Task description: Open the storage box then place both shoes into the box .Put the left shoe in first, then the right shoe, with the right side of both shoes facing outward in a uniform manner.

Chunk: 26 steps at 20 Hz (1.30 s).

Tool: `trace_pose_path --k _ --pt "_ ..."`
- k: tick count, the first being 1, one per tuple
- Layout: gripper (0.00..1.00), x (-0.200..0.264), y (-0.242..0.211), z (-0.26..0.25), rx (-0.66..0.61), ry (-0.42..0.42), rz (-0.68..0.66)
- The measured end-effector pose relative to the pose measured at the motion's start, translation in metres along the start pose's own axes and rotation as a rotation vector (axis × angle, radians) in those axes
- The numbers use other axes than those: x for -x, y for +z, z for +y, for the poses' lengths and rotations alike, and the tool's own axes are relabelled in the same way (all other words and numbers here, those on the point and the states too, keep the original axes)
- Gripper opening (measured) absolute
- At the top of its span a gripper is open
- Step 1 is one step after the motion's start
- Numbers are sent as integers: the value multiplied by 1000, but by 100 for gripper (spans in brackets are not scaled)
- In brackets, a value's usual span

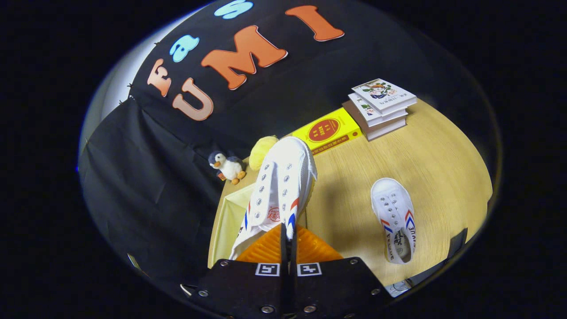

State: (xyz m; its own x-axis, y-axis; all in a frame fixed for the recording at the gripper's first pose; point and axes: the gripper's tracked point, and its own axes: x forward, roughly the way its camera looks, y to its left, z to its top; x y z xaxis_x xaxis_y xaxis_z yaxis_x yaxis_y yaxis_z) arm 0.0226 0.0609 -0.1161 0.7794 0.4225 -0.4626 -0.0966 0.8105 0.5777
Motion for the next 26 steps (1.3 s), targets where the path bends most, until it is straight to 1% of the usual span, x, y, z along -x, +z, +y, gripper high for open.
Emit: trace_pose_path --k 1,3,8,11,14,20,22,23,24,25,26 --pt "0 0 0 13 -11 11 -3" --pt "0 -4 -6 36 6 29 2" --pt "0 -40 -48 88 7 75 65" --pt "0 -68 -75 105 45 56 106" --pt "0 -95 -101 117 51 42 139" --pt "0 -129 -129 106 95 -58 183" --pt "0 -137 -133 102 104 -91 180" --pt "0 -143 -132 104 104 -87 175" --pt "3 -141 -131 116 87 -50 173" --pt "3 -142 -128 123 72 -33 160" --pt "15 -138 -121 125 74 -31 149"
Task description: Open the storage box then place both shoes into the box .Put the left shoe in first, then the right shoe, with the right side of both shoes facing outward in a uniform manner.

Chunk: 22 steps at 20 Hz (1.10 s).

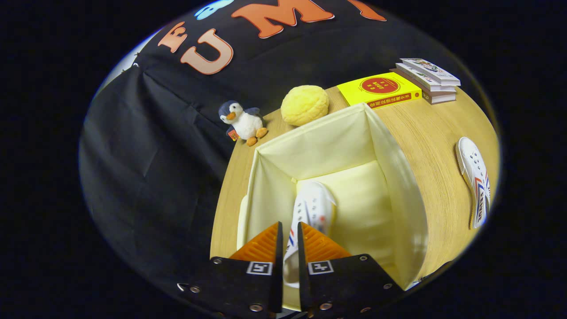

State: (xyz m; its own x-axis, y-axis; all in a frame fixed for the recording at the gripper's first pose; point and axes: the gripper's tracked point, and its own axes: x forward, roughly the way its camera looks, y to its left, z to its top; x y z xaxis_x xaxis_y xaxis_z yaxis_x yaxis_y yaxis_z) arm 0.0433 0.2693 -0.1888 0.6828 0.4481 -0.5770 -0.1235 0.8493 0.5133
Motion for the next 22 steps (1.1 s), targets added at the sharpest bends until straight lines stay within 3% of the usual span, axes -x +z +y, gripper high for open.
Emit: trace_pose_path --k 1,2,4,5,6,8,22 --pt "26 3 5 -4 12 -15 -14" --pt "45 8 9 -8 23 -25 -26" --pt "70 16 14 -12 21 -23 -36" --pt "75 22 18 -15 17 -20 -42" --pt "87 28 21 -19 16 -22 -50" --pt "98 40 29 -29 22 -29 -69" --pt "99 121 62 -146 -14 -152 -147"
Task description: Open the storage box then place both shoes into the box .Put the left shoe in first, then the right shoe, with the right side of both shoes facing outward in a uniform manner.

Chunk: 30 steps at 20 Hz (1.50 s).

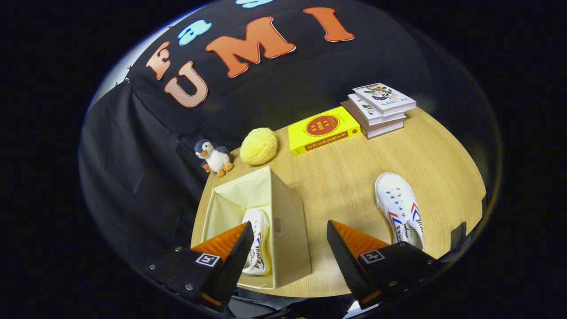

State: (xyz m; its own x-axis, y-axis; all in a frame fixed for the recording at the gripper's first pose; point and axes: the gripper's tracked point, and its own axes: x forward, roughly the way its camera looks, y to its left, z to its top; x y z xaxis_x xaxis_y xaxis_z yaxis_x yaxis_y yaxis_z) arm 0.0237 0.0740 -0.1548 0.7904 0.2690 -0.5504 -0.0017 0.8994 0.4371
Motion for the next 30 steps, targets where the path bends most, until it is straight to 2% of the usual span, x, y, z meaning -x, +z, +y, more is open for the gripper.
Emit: trace_pose_path --k 11,18,21,23,26,30 --pt "99 10 -3 -127 -68 -142 45" --pt "99 -2 -26 -194 -47 -225 149" --pt "97 -12 -38 -208 -45 -220 213" --pt "89 -18 -40 -221 -31 -238 239" --pt "73 -29 -45 -237 17 -264 285" --pt "61 -48 -50 -242 47 -251 339"
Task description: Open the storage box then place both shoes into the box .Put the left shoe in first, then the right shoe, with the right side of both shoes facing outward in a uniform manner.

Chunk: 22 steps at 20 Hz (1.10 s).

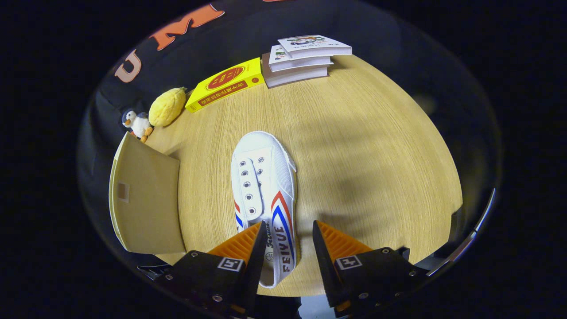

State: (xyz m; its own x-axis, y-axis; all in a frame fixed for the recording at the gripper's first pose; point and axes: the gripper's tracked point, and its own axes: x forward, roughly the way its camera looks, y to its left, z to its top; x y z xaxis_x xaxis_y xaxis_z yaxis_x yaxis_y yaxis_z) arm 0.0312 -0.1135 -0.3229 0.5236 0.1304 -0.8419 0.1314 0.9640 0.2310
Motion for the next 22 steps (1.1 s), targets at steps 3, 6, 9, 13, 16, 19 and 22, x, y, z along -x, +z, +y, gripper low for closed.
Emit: trace_pose_path --k 3,6,9,13,16,19,22 --pt "54 -11 1 3 35 4 23" --pt "42 -20 -1 10 60 24 54" --pt "28 -23 0 9 78 5 59" --pt "23 -24 1 5 111 17 21" --pt "2 -25 2 2 24 49 4" --pt "0 -21 -2 10 -100 130 -12" --pt "0 -23 -3 19 -186 154 -32"
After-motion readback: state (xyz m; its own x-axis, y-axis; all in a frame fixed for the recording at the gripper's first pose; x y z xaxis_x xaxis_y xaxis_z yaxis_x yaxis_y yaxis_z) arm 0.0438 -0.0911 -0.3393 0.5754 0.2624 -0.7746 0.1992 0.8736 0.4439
